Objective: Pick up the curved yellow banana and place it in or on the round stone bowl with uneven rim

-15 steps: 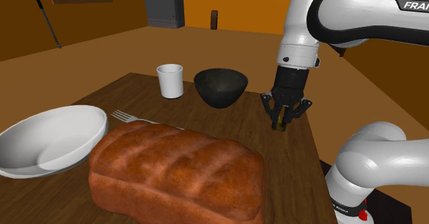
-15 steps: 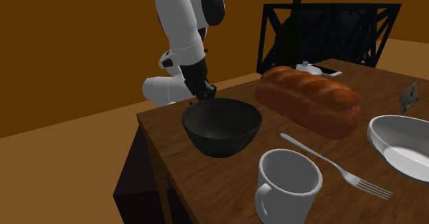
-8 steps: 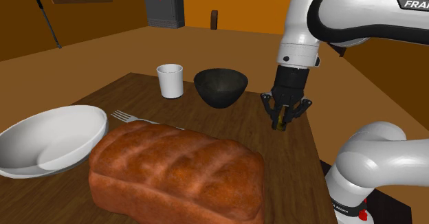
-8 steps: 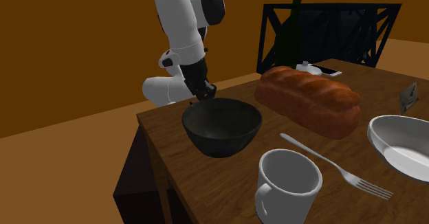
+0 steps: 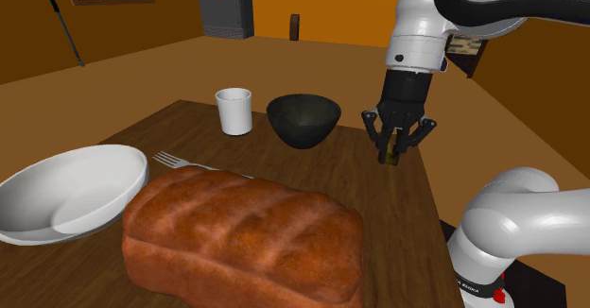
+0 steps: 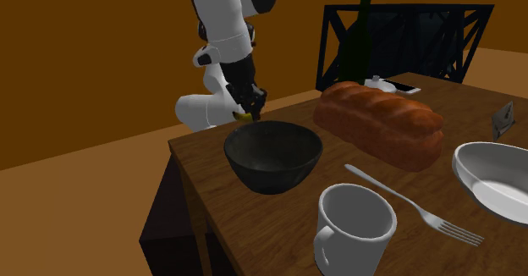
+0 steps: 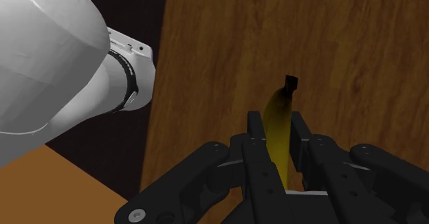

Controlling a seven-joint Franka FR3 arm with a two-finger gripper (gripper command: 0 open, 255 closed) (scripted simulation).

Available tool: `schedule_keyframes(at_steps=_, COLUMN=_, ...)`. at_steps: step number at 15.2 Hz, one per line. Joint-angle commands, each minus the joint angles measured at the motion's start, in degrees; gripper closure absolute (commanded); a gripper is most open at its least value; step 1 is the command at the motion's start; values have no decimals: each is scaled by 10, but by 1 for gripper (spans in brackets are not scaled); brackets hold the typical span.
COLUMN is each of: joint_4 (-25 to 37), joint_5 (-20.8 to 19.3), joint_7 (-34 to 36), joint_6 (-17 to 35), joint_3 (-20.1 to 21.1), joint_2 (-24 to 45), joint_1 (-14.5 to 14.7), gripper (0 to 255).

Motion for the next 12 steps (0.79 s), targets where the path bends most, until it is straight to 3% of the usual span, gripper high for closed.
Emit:
schedule_keyframes(at_steps=1, joint_4=18, joint_5=-3, joint_7=3, joint_6=-12, joint_3=-4, joint_2=5, joint_1=-1, gripper=255)
schedule_keyframes(at_steps=12, joint_4=121, joint_5=-15, joint_7=25, joint_6=-75, joint_3=-21, joint_2=43, joint_1=-5, gripper=255)
